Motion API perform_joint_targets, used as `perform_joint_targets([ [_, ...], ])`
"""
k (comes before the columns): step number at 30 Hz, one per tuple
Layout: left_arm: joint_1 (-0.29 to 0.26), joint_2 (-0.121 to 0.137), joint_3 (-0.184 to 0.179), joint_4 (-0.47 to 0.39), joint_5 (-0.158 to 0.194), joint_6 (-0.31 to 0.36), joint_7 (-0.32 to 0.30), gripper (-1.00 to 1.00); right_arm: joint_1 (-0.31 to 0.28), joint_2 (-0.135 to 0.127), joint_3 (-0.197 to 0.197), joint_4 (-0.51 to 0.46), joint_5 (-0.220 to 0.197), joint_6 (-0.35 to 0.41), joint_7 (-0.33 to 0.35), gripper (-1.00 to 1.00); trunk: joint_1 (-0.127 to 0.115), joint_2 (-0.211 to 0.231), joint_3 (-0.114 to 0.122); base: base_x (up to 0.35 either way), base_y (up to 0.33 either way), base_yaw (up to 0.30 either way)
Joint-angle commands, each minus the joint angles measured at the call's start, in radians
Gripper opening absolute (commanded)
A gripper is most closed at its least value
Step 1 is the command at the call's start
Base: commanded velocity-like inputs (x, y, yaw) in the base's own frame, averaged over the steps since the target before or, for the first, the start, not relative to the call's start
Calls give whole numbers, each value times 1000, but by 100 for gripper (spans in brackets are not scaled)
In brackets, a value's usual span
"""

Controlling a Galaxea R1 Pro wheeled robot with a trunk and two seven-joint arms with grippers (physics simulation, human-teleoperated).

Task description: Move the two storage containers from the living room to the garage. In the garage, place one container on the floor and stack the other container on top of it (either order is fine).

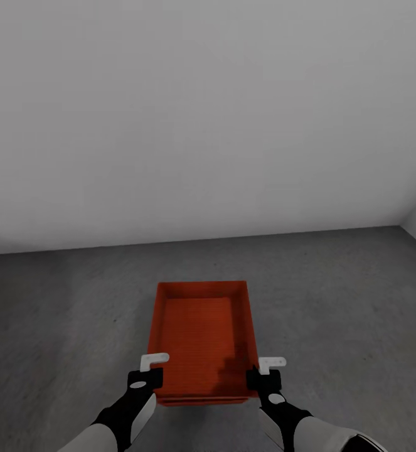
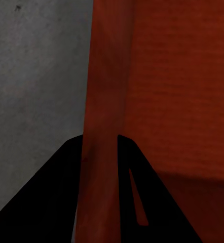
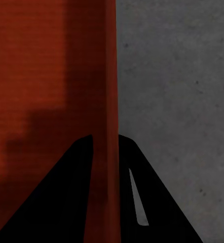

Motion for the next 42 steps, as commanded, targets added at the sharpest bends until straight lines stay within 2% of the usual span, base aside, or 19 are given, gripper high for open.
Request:
perform_joint_targets([
  [1,-1,2,1,-6,-4,-45,11,-100,0,0,-48,5,-20,-4,-1,-100,0,0,-1,-3,0,0],
  [12,-1,2,1,-5,-4,-45,11,-100,0,-1,-48,5,-20,-5,-1,-100,0,0,-1,-1,0,125],
  [33,-1,1,0,-4,-4,-45,12,-100,0,0,-48,5,-20,-3,-1,-100,0,0,-1,0,-1,4],
  [42,-1,3,-2,-4,-5,-46,11,-100,0,0,-48,5,-20,-4,-1,-100,0,0,-1,0,-142,0],
])
